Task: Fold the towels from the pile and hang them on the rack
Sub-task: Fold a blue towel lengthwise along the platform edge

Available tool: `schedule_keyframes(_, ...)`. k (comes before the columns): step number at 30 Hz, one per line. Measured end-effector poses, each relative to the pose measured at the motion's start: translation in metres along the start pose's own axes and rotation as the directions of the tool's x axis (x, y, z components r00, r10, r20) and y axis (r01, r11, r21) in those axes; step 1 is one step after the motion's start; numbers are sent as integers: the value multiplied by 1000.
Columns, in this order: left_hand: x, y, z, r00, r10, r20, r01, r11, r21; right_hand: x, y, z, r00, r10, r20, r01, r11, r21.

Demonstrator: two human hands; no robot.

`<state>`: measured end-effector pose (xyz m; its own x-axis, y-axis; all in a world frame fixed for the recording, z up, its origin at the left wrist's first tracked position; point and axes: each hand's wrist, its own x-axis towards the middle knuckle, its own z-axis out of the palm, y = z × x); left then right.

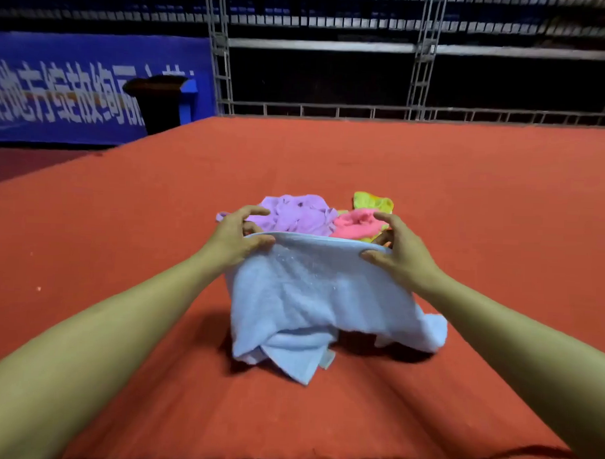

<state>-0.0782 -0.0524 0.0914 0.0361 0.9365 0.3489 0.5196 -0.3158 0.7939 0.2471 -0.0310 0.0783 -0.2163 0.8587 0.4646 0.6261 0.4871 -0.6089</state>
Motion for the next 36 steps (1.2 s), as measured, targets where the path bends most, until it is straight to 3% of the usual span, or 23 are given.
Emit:
schedule_keyframes(5,54,64,-47,942,183,-282,-170,983,72,74,-43,-31,952,-88,-294,139,978,156)
schedule_keyframes(9,21,70,-55,909,259,-325,-184,952,243,62,-58,-41,923,-182,-340,242,960,143)
schedule_keyframes(11,-14,44,-41,932,251,-262,-160,933,324,31,-45,-25,938,-243,-245,264,963,56)
schedule_keyframes(14,-79,-18,-7,984,155,-84,-98,878,469,-37,-7,11,969,-242,54,247,964,-96)
schedule_keyframes(17,-141,-71,26,990,-4,143,-70,859,507,-108,27,42,902,-189,388,304,917,-258)
schedule_keyframes(19,-161,-88,33,989,-16,147,-53,891,452,-137,36,50,874,-206,441,349,896,-274)
schedule_keyframes(22,-152,-84,30,984,-95,149,40,941,336,-139,35,49,915,-173,365,257,946,-196)
schedule_keyframes(25,-130,-69,32,975,-124,186,46,926,375,-121,34,49,960,-139,242,179,972,-154)
schedule_keyframes(30,-88,-49,68,988,-42,149,-3,956,292,-74,51,50,999,54,-3,-54,989,-138)
schedule_keyframes(33,-62,-37,104,977,-15,213,-52,951,304,-52,76,50,962,273,14,-267,949,-164)
schedule_keyframes(36,-38,-34,140,966,-37,257,-25,972,235,-51,91,54,926,346,148,-307,922,-234)
